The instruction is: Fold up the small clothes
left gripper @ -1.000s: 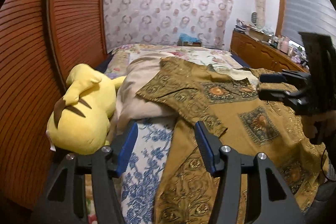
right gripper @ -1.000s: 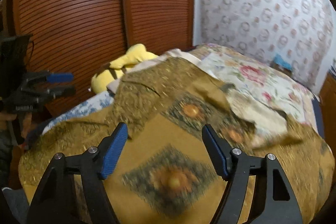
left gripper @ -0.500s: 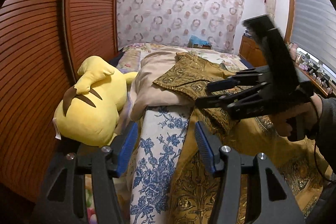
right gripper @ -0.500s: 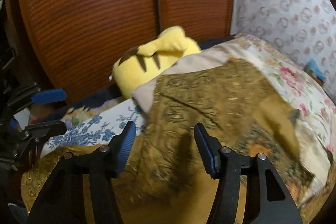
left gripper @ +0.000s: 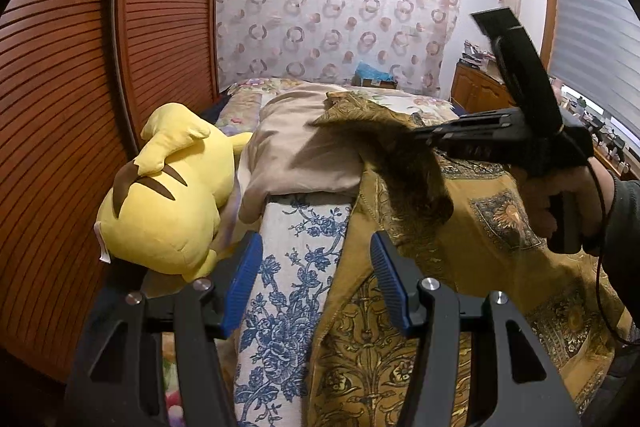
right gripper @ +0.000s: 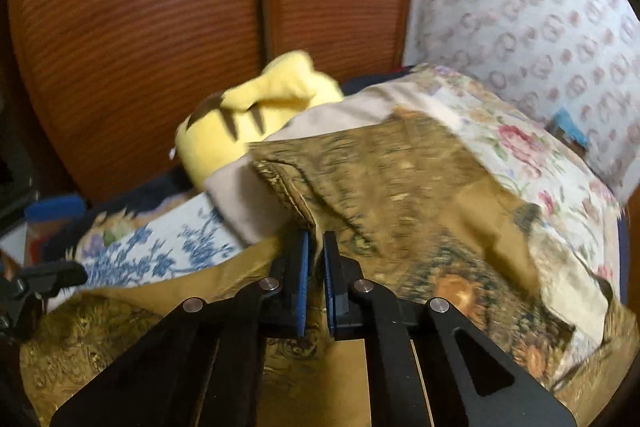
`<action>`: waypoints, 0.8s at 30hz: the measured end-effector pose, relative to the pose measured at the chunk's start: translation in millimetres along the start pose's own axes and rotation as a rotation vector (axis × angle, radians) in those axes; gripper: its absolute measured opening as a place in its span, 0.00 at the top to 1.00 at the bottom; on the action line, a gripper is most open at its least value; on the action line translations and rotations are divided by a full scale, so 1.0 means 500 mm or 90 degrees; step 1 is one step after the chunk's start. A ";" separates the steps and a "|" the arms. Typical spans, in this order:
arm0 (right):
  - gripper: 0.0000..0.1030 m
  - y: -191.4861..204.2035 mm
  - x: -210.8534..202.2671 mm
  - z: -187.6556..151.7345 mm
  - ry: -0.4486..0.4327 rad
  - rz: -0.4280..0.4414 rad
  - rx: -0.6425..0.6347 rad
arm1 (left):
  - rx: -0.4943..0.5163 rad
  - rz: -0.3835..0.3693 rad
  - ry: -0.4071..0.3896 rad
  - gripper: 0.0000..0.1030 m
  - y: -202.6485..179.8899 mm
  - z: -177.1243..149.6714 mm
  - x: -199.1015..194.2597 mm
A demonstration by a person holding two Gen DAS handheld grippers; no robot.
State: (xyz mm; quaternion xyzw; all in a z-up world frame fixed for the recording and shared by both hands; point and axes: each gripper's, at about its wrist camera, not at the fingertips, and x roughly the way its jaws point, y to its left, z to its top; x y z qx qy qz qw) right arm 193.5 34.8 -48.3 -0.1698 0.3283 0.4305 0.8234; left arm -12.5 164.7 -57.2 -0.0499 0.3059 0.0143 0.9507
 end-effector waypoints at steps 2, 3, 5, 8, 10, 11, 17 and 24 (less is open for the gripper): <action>0.96 -0.026 -0.011 -0.002 -0.006 -0.010 0.029 | 0.002 0.000 0.002 0.46 -0.003 0.001 0.002; 0.96 -0.038 -0.017 -0.005 -0.006 -0.019 0.037 | 0.002 -0.001 0.002 0.46 -0.005 0.002 0.003; 0.95 -0.057 -0.021 -0.013 0.003 -0.041 0.047 | 0.003 -0.003 0.003 0.46 -0.009 0.003 0.004; 0.92 -0.092 -0.033 -0.033 0.009 -0.057 0.081 | 0.008 -0.005 0.004 0.46 -0.015 0.006 0.007; 0.87 -0.111 -0.041 -0.044 0.010 -0.060 0.097 | 0.010 -0.006 0.003 0.46 -0.018 0.009 0.008; 0.85 -0.121 -0.045 -0.049 0.011 -0.065 0.100 | 0.011 -0.007 0.003 0.46 -0.020 0.011 0.010; 0.79 -0.161 -0.071 -0.069 0.010 -0.094 0.122 | 0.019 -0.010 0.003 0.46 -0.033 0.018 0.014; 0.56 -0.198 -0.163 -0.109 -0.008 -0.107 0.124 | 0.026 -0.020 0.006 0.46 -0.054 0.035 0.028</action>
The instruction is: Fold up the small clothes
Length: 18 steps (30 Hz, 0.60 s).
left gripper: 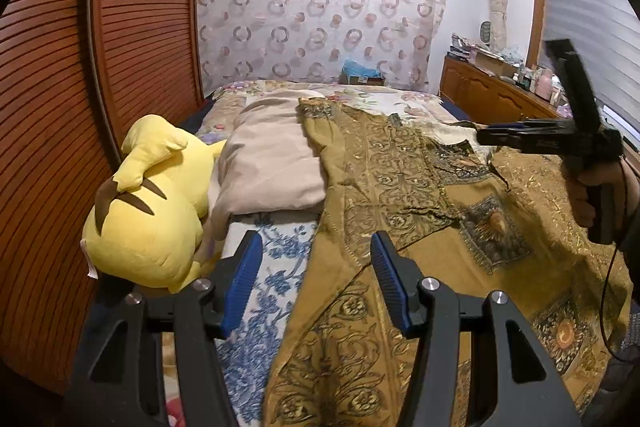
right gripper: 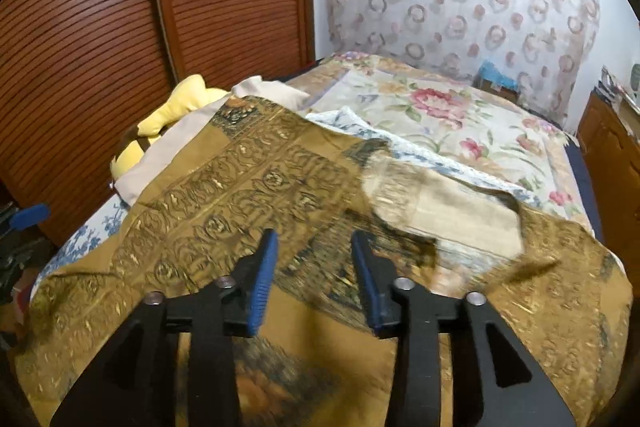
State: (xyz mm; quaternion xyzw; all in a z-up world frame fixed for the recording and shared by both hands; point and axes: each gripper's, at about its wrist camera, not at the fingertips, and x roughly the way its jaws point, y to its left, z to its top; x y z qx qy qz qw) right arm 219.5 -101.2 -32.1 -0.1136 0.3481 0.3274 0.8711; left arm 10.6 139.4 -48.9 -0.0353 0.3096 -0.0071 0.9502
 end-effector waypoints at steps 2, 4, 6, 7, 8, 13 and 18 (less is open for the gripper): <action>0.55 -0.025 -0.029 -0.017 -0.004 -0.007 0.006 | 0.002 -0.007 0.002 0.46 -0.011 0.006 0.008; 0.55 -0.052 -0.059 -0.036 -0.002 -0.025 0.006 | 0.005 -0.013 0.008 0.46 -0.024 0.013 0.019; 0.55 -0.087 -0.097 -0.062 -0.010 -0.041 0.012 | 0.011 -0.021 0.015 0.46 -0.037 0.020 0.032; 0.55 -0.099 -0.108 -0.072 -0.011 -0.047 0.015 | 0.015 -0.027 0.019 0.46 -0.045 0.024 0.040; 0.55 -0.119 -0.125 -0.087 -0.012 -0.058 0.023 | 0.019 -0.038 0.025 0.46 -0.054 0.028 0.052; 0.52 -0.218 -0.184 -0.153 0.005 -0.105 0.057 | 0.058 -0.051 0.078 0.46 -0.092 0.042 0.115; 0.52 -0.326 -0.236 -0.222 0.018 -0.159 0.104 | 0.098 -0.057 0.114 0.46 -0.130 0.052 0.160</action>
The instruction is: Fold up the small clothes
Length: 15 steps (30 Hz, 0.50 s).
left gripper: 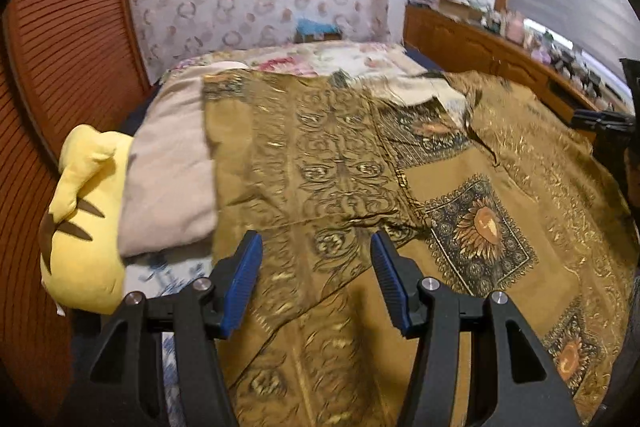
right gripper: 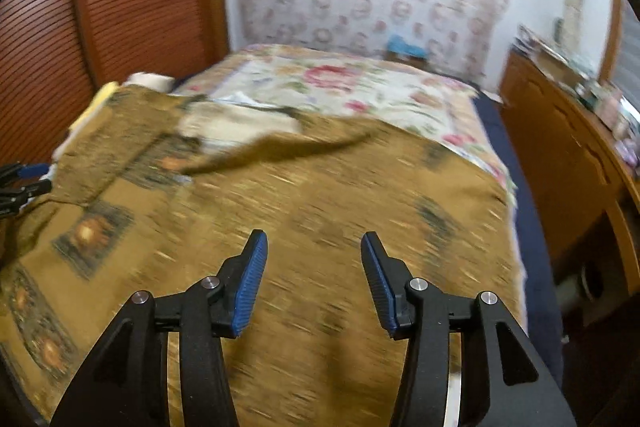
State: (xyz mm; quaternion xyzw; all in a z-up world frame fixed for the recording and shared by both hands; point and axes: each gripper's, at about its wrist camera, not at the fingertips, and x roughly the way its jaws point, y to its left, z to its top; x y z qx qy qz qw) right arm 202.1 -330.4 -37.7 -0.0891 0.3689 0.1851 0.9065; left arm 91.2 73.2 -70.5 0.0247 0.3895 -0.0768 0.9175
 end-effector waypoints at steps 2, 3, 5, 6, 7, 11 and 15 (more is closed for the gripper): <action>0.52 -0.048 -0.005 -0.020 0.006 -0.021 0.017 | 0.012 -0.005 0.012 0.46 -0.011 0.008 0.016; 0.52 -0.072 -0.005 -0.031 0.011 -0.031 0.026 | 0.016 -0.008 0.017 0.46 -0.015 0.011 0.023; 0.52 -0.116 -0.002 -0.050 0.024 -0.047 0.048 | 0.023 -0.013 0.036 0.46 -0.023 0.017 0.041; 0.52 -0.135 0.001 -0.057 0.031 -0.052 0.057 | 0.029 -0.014 0.046 0.46 -0.027 0.017 0.050; 0.52 -0.151 0.003 -0.065 0.038 -0.058 0.066 | 0.033 -0.012 0.054 0.46 -0.030 0.017 0.057; 0.52 -0.209 0.008 -0.088 0.054 -0.067 0.103 | 0.037 -0.019 0.059 0.46 -0.033 0.018 0.064; 0.52 -0.243 0.016 -0.106 0.068 -0.067 0.132 | 0.033 -0.025 0.054 0.46 -0.032 0.016 0.064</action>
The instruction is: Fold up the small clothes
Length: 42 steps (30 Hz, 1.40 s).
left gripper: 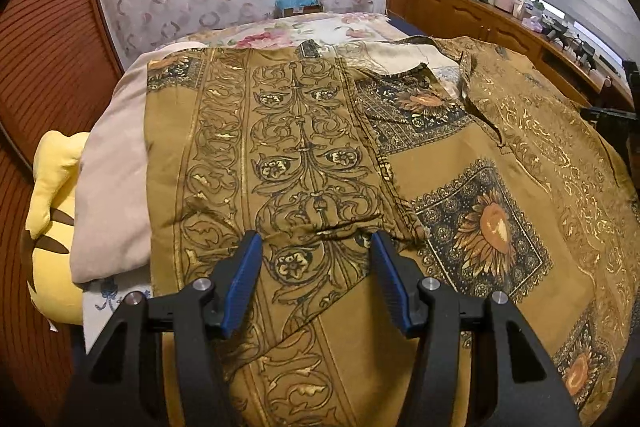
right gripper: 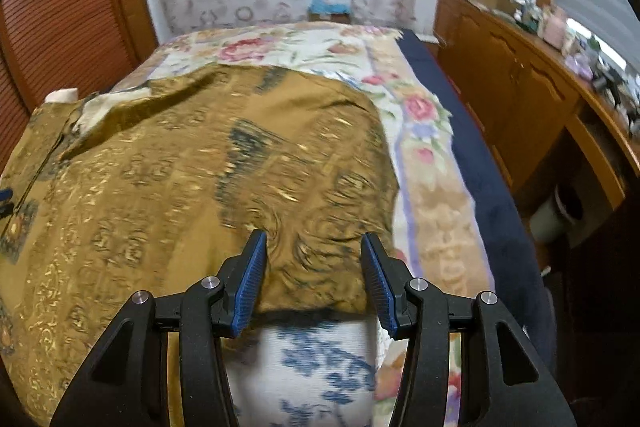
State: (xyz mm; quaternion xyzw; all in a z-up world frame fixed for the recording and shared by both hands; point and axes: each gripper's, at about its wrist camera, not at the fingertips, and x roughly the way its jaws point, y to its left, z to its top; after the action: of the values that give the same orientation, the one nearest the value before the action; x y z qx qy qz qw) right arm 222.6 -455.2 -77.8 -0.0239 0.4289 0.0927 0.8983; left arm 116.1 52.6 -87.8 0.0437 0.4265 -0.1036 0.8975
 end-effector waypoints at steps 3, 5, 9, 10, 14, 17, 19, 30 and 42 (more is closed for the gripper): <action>0.52 -0.020 0.001 -0.005 0.008 0.003 0.014 | -0.009 -0.011 -0.001 0.45 0.006 0.002 0.003; 0.52 -0.028 0.003 -0.007 0.013 0.007 0.023 | -0.009 -0.019 0.000 0.42 0.006 0.002 0.003; 0.52 -0.039 0.012 -0.014 0.021 0.027 0.042 | 0.010 -0.019 0.005 0.33 -0.008 0.003 0.006; 0.52 -0.041 0.012 -0.016 0.020 0.032 0.047 | 0.013 -0.020 0.006 0.31 -0.009 0.002 0.006; 0.52 -0.044 0.010 -0.016 0.021 0.043 0.055 | 0.024 -0.021 0.010 0.26 -0.016 0.005 0.009; 0.52 -0.045 0.011 -0.017 0.021 0.051 0.055 | 0.024 -0.021 0.010 0.25 -0.015 0.006 0.009; 0.55 -0.046 0.010 -0.018 0.020 0.060 0.054 | 0.023 -0.020 0.009 0.25 -0.011 0.005 0.010; 0.88 -0.010 -0.008 -0.017 -0.002 -0.014 -0.033 | 0.024 -0.017 0.010 0.23 -0.006 0.007 0.013; 0.93 0.097 -0.070 0.029 -0.096 -0.003 -0.116 | -0.002 -0.005 -0.060 0.24 -0.022 0.014 -0.032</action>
State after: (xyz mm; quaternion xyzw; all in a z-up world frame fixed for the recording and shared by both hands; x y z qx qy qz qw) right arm 203.1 -410.9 -40.0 -0.0991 0.3495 0.1307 0.9225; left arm 109.1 43.0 -70.9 0.0357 0.3837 -0.1085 0.9164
